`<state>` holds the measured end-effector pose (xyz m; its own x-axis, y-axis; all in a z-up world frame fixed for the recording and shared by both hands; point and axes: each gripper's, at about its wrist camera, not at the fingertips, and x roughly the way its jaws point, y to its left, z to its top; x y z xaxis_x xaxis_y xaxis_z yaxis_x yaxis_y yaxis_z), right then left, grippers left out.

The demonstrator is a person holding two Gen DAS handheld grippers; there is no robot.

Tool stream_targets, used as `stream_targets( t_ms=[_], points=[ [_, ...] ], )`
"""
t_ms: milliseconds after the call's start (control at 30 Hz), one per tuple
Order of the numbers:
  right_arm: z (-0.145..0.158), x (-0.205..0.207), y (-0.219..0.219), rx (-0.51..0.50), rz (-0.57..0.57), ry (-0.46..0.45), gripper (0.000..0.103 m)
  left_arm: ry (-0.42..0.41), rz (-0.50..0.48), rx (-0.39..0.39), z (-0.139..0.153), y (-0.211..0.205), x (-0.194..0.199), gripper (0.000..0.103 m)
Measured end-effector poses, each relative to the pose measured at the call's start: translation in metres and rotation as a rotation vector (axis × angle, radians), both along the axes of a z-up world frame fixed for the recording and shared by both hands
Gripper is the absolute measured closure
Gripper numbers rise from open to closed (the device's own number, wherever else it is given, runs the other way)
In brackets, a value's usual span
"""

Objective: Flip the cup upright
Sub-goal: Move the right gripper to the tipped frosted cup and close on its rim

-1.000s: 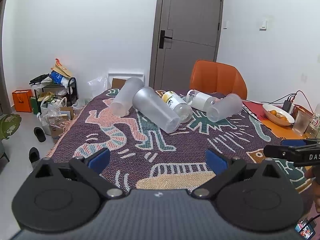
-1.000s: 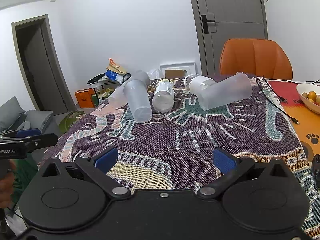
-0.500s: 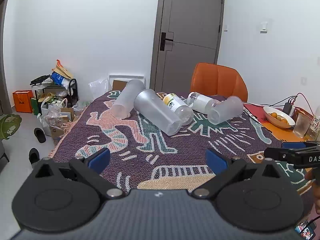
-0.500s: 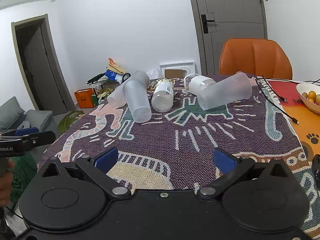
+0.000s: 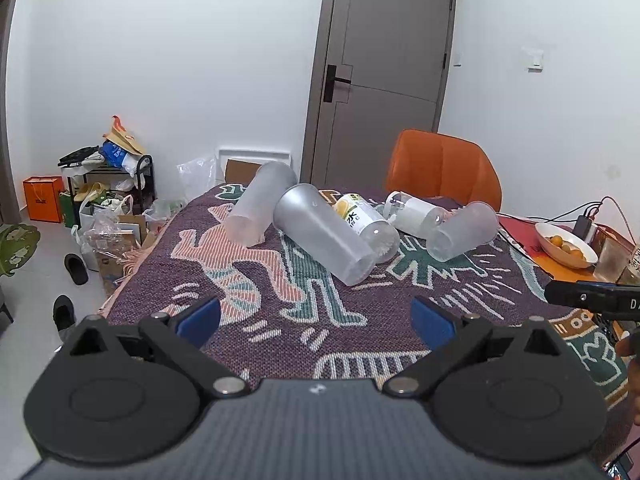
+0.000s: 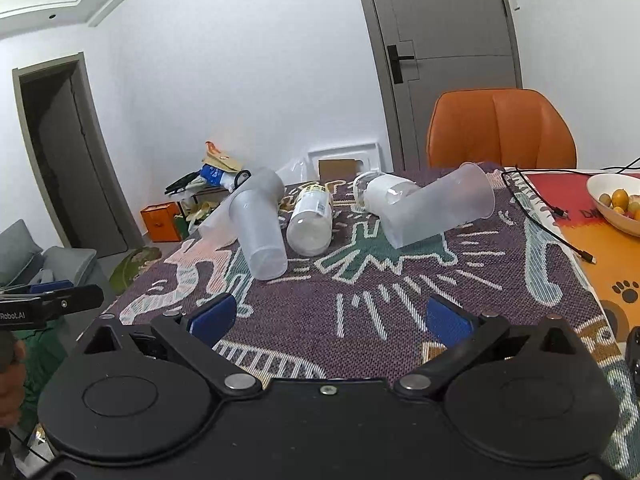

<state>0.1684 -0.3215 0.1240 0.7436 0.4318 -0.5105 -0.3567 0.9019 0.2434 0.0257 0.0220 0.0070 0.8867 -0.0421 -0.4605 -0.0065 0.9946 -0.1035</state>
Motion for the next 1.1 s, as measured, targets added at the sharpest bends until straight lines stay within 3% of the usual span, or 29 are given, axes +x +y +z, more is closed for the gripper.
stream_targets(
  t_ms=[200, 667, 1100],
  points=[
    [-0.008, 0.020, -0.006, 0.035, -0.028, 0.018, 0.000, -0.012, 0.018, -0.010, -0.001, 0.002, 0.017, 0.003],
    [-0.030, 0.080, -0.019, 0.184, -0.109, 0.152, 0.000, 0.041, 0.029, -0.062, -0.014, 0.002, 0.068, 0.003],
    [-0.046, 0.134, -0.022, 0.253, -0.184, 0.218, 0.000, 0.085, -0.001, -0.033, -0.015, -0.016, 0.131, 0.003]
  ],
)
